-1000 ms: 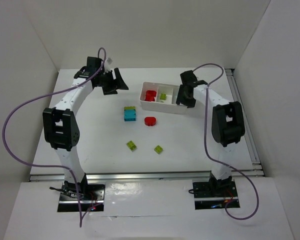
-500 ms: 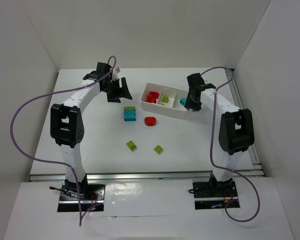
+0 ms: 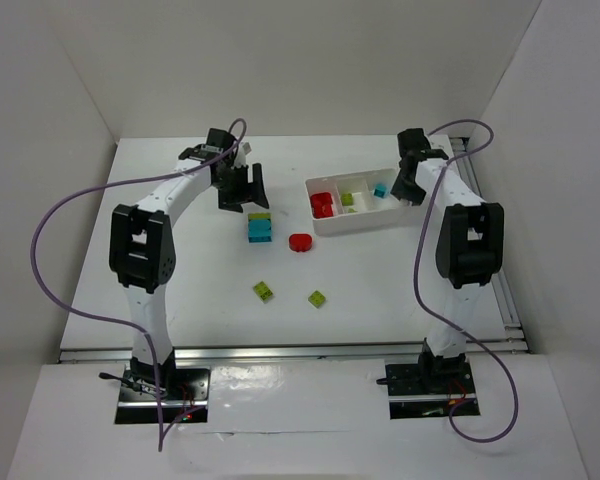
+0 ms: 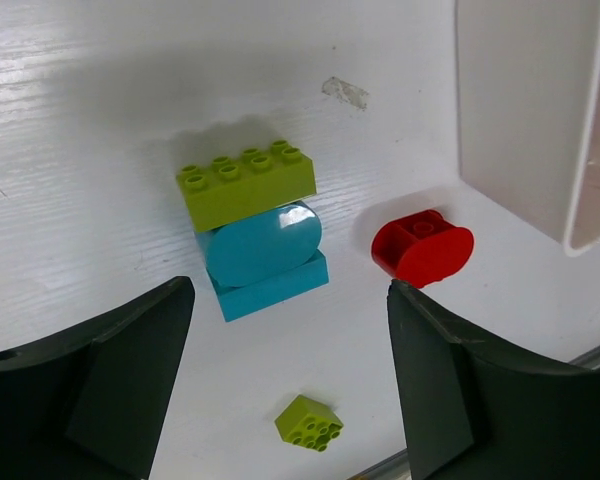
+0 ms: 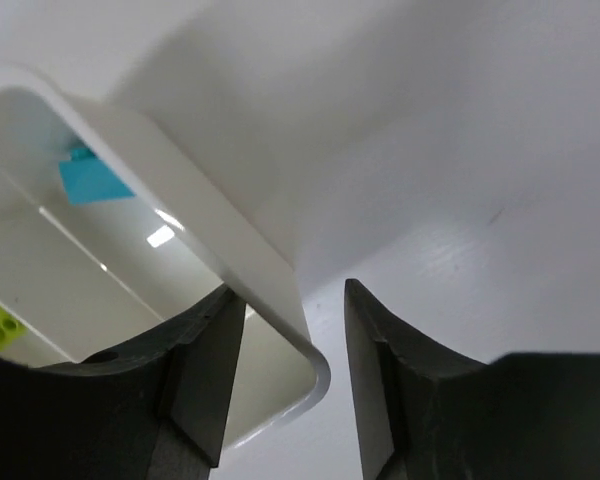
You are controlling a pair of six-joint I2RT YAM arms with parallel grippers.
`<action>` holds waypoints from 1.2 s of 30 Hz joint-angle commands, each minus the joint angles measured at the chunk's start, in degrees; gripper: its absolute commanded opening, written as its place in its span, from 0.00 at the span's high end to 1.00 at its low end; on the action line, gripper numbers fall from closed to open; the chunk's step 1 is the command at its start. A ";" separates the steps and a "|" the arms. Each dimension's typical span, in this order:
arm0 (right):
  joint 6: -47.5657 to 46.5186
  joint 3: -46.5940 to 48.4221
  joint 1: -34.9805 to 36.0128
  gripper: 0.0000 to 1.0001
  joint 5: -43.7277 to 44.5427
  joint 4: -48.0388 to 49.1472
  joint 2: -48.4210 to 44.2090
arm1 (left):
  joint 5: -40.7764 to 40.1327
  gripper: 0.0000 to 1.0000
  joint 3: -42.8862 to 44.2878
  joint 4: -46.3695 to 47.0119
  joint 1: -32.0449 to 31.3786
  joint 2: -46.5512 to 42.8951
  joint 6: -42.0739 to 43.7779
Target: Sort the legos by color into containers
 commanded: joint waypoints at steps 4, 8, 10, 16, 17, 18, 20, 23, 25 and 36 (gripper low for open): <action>-1.40 6.98 -0.11 0.28 1.26 1.17 -0.50 | -5.63 0.12 2.19 -4.29 -0.85 1.44 1.10; -3.24 2.51 2.97 0.21 -0.68 6.09 -8.05 | -5.63 0.15 -1.93 -4.29 -3.56 -1.19 2.24; -4.03 -0.57 5.60 0.21 -1.38 7.50 -12.62 | -6.16 0.15 -5.01 -4.29 -4.10 -3.72 2.77; -5.52 -5.66 12.72 0.21 -0.06 6.89 -20.36 | -6.95 0.16 -16.70 -1.31 -10.07 -12.43 3.39; -6.05 -6.72 15.17 0.21 -0.85 7.67 -21.33 | -6.95 0.16 -17.23 -0.61 -10.95 -12.97 3.39; -6.67 -7.86 16.50 0.21 -1.55 7.68 -23.34 | -6.95 0.16 -17.23 -0.60 -12.26 -12.97 3.91; -6.67 -11.73 18.96 0.21 -3.30 8.65 -24.85 | -6.95 0.15 -16.45 -0.60 -13.06 -12.45 4.44; -4.92 -15.16 18.97 0.21 -3.93 9.26 -27.57 | -4.67 0.11 -13.11 0.46 -14.99 -9.81 7.16; -3.60 -16.22 18.36 0.21 -3.32 9.26 -29.41 | -7.82 0.05 -11.62 1.68 -17.80 -7.97 10.23; -4.74 -19.74 11.59 0.21 -4.72 9.88 -33.73 | -17.14 0.03 -14.51 16.80 -23.44 -3.76 22.45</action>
